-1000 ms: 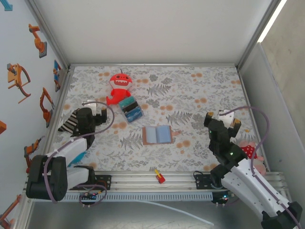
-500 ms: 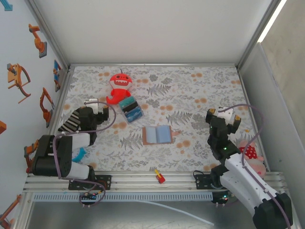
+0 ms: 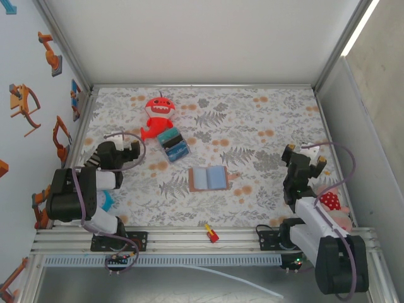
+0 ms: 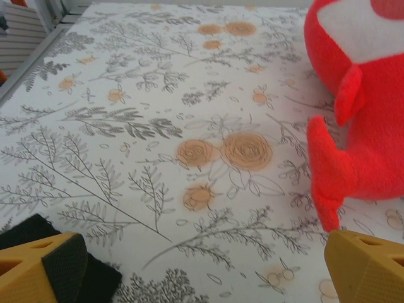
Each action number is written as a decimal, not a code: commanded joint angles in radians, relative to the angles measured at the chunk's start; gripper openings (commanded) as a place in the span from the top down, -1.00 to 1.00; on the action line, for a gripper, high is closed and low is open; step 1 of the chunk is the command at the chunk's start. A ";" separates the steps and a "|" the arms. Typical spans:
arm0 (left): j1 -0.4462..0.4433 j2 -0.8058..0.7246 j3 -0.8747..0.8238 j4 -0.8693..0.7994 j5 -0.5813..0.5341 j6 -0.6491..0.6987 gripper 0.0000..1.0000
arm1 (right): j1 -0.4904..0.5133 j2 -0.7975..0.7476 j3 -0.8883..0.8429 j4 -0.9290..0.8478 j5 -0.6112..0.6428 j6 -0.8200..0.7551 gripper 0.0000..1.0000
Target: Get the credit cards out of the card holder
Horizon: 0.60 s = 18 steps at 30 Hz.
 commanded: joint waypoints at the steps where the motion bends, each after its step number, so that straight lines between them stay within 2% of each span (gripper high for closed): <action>1: 0.006 -0.010 0.027 -0.029 0.060 -0.036 -0.94 | -0.027 0.079 -0.008 0.158 -0.076 0.018 -0.99; 7: 0.003 -0.003 0.023 -0.009 0.049 -0.035 -0.94 | -0.053 0.248 0.028 0.260 -0.145 -0.019 -0.99; 11: 0.002 -0.004 0.025 -0.017 0.046 -0.034 -0.94 | -0.073 0.339 0.011 0.393 -0.201 -0.021 -0.99; 18: 0.000 -0.005 0.026 -0.017 0.042 -0.033 -0.94 | -0.131 0.494 0.028 0.524 -0.326 0.030 -0.99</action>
